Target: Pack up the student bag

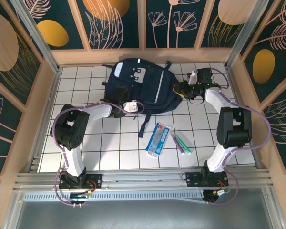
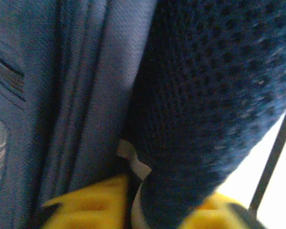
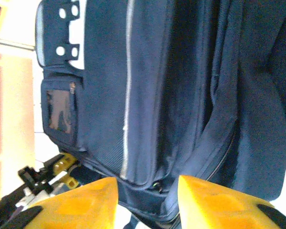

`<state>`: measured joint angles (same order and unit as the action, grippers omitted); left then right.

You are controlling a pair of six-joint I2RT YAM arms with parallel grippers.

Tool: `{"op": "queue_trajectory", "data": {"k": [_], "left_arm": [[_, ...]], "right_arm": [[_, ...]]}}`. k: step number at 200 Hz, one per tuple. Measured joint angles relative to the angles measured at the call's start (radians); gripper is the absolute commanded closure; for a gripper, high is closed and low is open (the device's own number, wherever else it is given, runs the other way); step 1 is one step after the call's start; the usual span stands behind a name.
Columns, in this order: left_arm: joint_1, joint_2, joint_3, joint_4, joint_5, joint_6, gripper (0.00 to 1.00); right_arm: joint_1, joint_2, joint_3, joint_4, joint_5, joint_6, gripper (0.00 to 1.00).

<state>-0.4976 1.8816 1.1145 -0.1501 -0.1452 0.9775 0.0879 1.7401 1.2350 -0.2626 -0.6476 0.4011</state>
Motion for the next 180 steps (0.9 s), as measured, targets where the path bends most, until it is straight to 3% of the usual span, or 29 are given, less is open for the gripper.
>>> {"op": "queue_trajectory", "data": {"k": [36,74,117,148,180], "left_arm": [[0.000,-0.006,0.103,-0.093,0.043,-0.103,1.00],[0.000,-0.058,0.215,-0.240,0.146,-0.254,1.00],[0.000,-0.119,0.240,-0.342,0.284,-0.354,1.00],[0.000,-0.119,0.254,-0.392,0.381,-0.406,1.00],[0.000,-0.126,0.254,-0.411,0.456,-0.458,1.00]], "right_arm": [[0.049,-0.172,-0.061,-0.056,0.146,0.039,0.51],[0.254,-0.334,-0.170,-0.091,0.237,0.098,0.53],[0.509,-0.341,-0.222,-0.083,0.318,0.054,0.52],[0.577,-0.320,-0.216,-0.037,0.415,-0.005,0.52],[0.637,-0.254,-0.170,-0.002,0.603,-0.056,0.54]]}}
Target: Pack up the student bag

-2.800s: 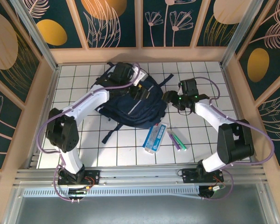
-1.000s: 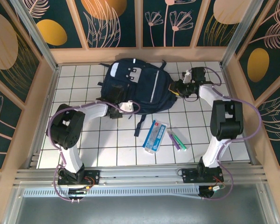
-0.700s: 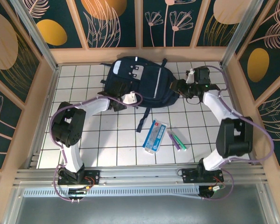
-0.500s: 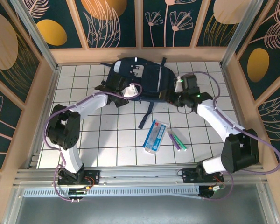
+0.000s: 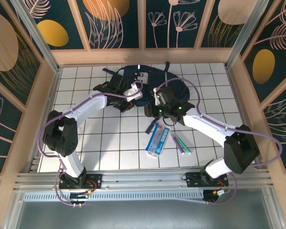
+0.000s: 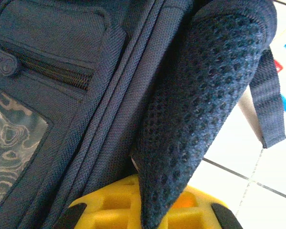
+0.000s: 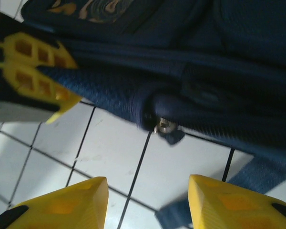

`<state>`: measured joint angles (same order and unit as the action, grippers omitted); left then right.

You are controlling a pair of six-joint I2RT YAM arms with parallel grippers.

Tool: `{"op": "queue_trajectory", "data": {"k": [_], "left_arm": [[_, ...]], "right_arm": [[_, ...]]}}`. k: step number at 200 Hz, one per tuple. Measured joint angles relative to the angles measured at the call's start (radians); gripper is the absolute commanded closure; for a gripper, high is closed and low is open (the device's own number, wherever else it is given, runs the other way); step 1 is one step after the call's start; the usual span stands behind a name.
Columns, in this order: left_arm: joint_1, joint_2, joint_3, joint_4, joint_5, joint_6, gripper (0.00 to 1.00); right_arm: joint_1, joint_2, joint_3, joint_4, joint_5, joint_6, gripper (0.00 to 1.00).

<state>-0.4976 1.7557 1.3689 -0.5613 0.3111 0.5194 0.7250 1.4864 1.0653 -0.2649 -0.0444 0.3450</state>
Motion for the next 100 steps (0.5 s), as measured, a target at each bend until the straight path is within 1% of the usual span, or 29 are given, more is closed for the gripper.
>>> {"op": "queue_trajectory", "data": {"k": [12,30,46,59,69,100], "left_arm": [[0.000,-0.009,0.000,-0.004,0.022,-0.018,1.00],[0.000,-0.025,0.000,-0.008,0.049,-0.038,1.00],[0.000,-0.039,-0.002,-0.008,0.060,-0.057,1.00],[0.000,-0.045,-0.003,-0.005,0.067,-0.073,1.00],[0.000,-0.048,-0.007,0.002,0.069,-0.082,1.00],[-0.003,-0.049,-0.011,0.011,0.050,-0.104,1.00]], "right_arm": [[0.014,0.017,0.007,0.013,0.049,-0.003,0.58],[0.026,0.034,0.008,0.034,0.117,-0.001,0.69],[0.037,0.056,0.021,0.037,0.191,0.021,0.81],[0.045,0.069,0.034,0.038,0.240,0.037,0.94],[0.055,0.072,0.039,0.037,0.267,0.053,1.00],[0.064,0.072,0.040,0.026,0.303,0.083,1.00]]}}
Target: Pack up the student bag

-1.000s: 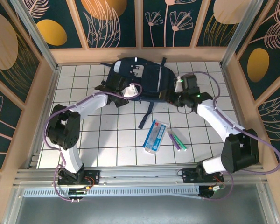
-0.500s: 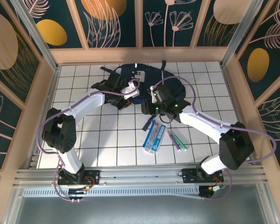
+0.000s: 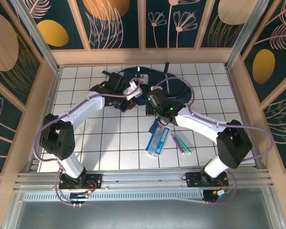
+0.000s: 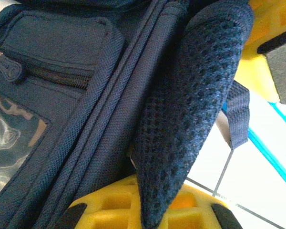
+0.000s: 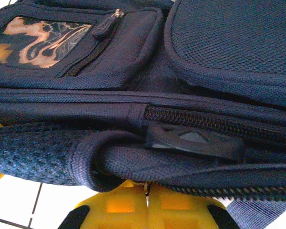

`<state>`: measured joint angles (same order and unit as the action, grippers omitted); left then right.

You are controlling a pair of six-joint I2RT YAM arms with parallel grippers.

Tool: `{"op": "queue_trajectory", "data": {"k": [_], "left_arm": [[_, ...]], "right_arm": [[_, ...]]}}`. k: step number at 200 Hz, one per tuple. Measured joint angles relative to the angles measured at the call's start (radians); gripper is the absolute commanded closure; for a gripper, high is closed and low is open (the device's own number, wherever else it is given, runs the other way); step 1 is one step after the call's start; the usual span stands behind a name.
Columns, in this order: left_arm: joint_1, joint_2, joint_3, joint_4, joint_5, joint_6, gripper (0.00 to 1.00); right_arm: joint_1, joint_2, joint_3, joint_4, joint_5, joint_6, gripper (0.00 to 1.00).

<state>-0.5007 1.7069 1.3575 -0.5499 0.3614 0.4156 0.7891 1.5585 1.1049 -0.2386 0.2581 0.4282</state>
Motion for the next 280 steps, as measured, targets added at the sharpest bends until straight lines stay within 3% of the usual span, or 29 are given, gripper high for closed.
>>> {"op": "queue_trajectory", "data": {"k": [17,46,85,115,130,139,146,154,162,166,191,228,256,271,280], "left_arm": [[-0.008,0.000,-0.003,0.002,-0.027,-0.005,1.00],[-0.010,-0.048,-0.129,0.111,-0.091,0.030,1.00],[0.021,-0.102,-0.257,0.196,-0.175,0.170,1.00],[0.076,-0.187,-0.432,0.380,-0.185,0.320,1.00],[0.121,-0.206,-0.472,0.427,-0.188,0.373,0.83],[0.142,-0.204,-0.473,0.442,-0.191,0.398,0.55],[0.157,-0.203,-0.470,0.451,-0.192,0.406,0.38],[0.175,-0.201,-0.456,0.446,-0.182,0.412,0.32],[0.188,-0.197,-0.432,0.427,-0.158,0.414,0.06],[0.193,-0.194,-0.417,0.414,-0.142,0.414,0.01],[0.155,-0.206,-0.356,0.400,-0.008,0.402,0.01],[-0.112,-0.224,-0.381,0.459,0.076,0.348,0.01],[-0.139,-0.151,-0.381,0.470,0.092,0.305,0.01],[-0.136,-0.107,-0.381,0.467,0.082,0.306,0.08],[-0.135,-0.087,-0.381,0.463,0.076,0.306,0.26]], "right_arm": [[-0.006,-0.004,0.000,-0.014,-0.010,0.000,1.00],[-0.080,-0.043,-0.042,-0.032,-0.132,-0.041,1.00],[-0.280,-0.089,-0.142,-0.105,-0.286,-0.123,1.00],[-0.448,-0.103,-0.175,-0.136,-0.374,-0.170,1.00],[-0.475,-0.106,-0.175,-0.136,-0.436,-0.193,1.00],[-0.472,-0.106,-0.175,-0.137,-0.478,-0.207,1.00],[-0.465,-0.105,-0.175,-0.137,-0.513,-0.214,1.00],[-0.454,-0.105,-0.175,-0.135,-0.549,-0.221,1.00],[-0.440,-0.103,-0.175,-0.135,-0.575,-0.226,1.00],[-0.429,-0.102,-0.175,-0.135,-0.589,-0.229,1.00],[-0.351,-0.072,-0.160,-0.134,-0.666,-0.242,1.00],[-0.287,-0.037,-0.121,-0.125,-0.787,-0.256,1.00],[-0.284,-0.037,-0.106,-0.116,-0.850,-0.264,1.00],[-0.284,-0.037,-0.105,-0.110,-0.867,-0.264,1.00],[-0.284,-0.037,-0.105,-0.109,-0.871,-0.264,1.00]]}}
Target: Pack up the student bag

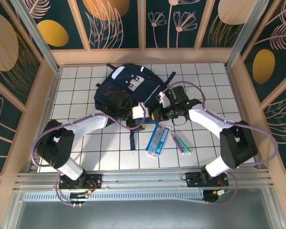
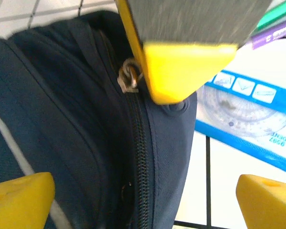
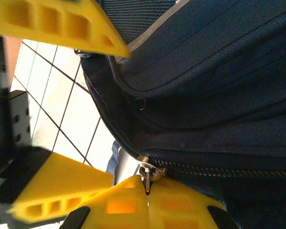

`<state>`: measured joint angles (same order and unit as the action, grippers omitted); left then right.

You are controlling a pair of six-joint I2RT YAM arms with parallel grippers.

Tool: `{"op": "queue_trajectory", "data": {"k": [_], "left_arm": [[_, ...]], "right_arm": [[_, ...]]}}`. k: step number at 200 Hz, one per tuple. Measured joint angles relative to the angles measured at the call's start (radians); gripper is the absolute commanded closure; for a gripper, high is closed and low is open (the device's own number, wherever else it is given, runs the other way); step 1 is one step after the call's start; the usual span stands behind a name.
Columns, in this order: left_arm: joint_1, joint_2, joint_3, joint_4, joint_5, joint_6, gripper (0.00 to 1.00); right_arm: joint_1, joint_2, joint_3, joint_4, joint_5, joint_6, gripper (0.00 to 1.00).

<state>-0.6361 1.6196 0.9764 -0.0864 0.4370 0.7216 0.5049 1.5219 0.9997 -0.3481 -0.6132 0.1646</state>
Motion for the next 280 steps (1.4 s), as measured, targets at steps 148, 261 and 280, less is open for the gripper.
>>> {"op": "queue_trajectory", "data": {"k": [148,261,280], "left_arm": [[0.173,-0.172,-0.136,0.020,-0.104,0.435,0.74],[0.035,-0.187,-0.100,0.033,0.111,0.098,0.09],[0.039,-0.153,-0.101,0.032,0.077,0.058,0.21]], "right_arm": [[-0.156,0.147,0.139,-0.169,0.284,0.055,1.00],[0.044,0.221,0.202,-0.112,-0.104,0.111,1.00],[0.042,0.227,0.202,-0.124,-0.115,0.103,1.00]]}}
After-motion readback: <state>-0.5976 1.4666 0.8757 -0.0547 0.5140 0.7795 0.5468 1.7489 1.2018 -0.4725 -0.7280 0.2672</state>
